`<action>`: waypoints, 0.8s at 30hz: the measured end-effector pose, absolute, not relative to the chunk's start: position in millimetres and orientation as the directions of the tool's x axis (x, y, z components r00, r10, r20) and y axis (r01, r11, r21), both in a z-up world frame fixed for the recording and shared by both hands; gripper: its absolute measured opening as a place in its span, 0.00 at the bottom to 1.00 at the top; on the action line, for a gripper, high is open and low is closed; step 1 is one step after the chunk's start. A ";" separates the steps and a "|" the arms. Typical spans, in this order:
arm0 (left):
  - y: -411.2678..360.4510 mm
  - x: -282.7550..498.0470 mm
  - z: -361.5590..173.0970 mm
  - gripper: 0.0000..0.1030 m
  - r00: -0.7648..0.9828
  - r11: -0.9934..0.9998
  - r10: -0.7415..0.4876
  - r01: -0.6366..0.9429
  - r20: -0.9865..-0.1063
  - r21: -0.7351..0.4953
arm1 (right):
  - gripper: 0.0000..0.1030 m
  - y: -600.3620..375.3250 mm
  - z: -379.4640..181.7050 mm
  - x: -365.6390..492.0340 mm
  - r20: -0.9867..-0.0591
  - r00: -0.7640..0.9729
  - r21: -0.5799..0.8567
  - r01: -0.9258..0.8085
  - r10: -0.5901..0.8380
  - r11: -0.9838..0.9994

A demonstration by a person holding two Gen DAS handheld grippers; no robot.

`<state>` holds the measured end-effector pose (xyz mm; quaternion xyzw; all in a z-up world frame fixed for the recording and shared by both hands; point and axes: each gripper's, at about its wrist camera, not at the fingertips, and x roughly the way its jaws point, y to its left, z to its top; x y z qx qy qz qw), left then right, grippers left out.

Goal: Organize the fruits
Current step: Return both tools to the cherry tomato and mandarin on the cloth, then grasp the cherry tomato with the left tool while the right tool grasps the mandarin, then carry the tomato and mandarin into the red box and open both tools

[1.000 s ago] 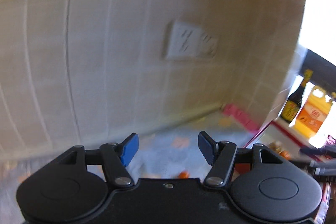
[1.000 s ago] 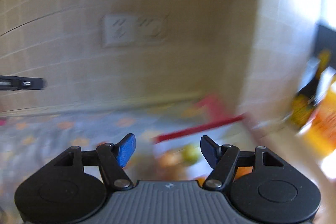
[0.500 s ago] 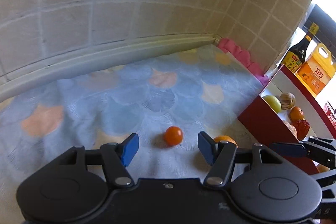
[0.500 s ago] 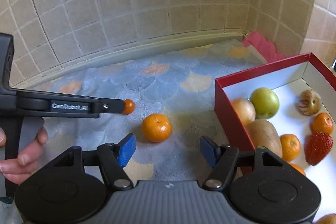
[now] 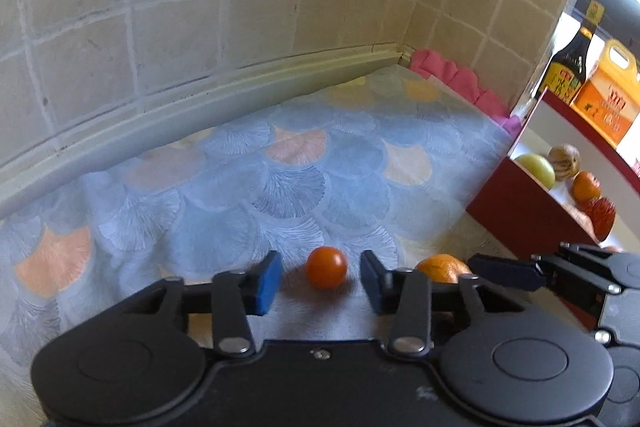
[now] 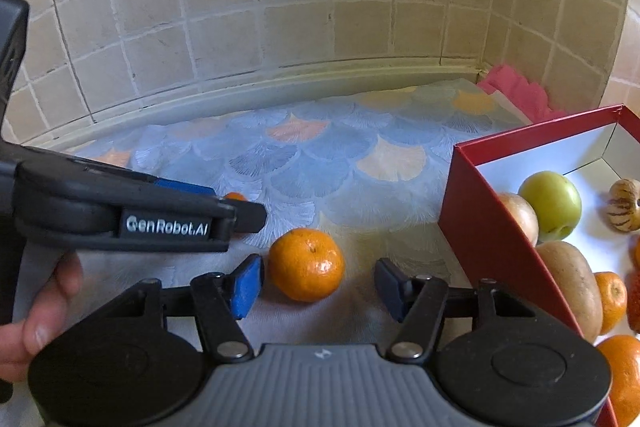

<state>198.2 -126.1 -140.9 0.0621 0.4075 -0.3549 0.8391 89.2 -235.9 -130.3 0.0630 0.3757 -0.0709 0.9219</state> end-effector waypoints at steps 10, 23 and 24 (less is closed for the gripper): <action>-124.6 191.2 -138.7 0.23 0.434 0.740 -0.543 0.652 -0.719 -0.165 | 0.41 -235.8 -130.6 97.1 -0.685 0.725 0.078 0.168 -0.070 0.983; -132.2 152.3 -76.4 0.23 0.482 0.699 -0.614 0.699 -0.625 -0.148 | 0.41 -256.6 -70.5 44.7 -0.634 0.770 0.126 0.197 -0.074 0.972; -135.2 147.3 -68.3 0.23 0.488 0.693 -0.623 0.707 -0.611 -0.142 | 0.41 -260.9 -61.9 36.1 -0.619 0.781 0.121 0.204 -0.086 0.971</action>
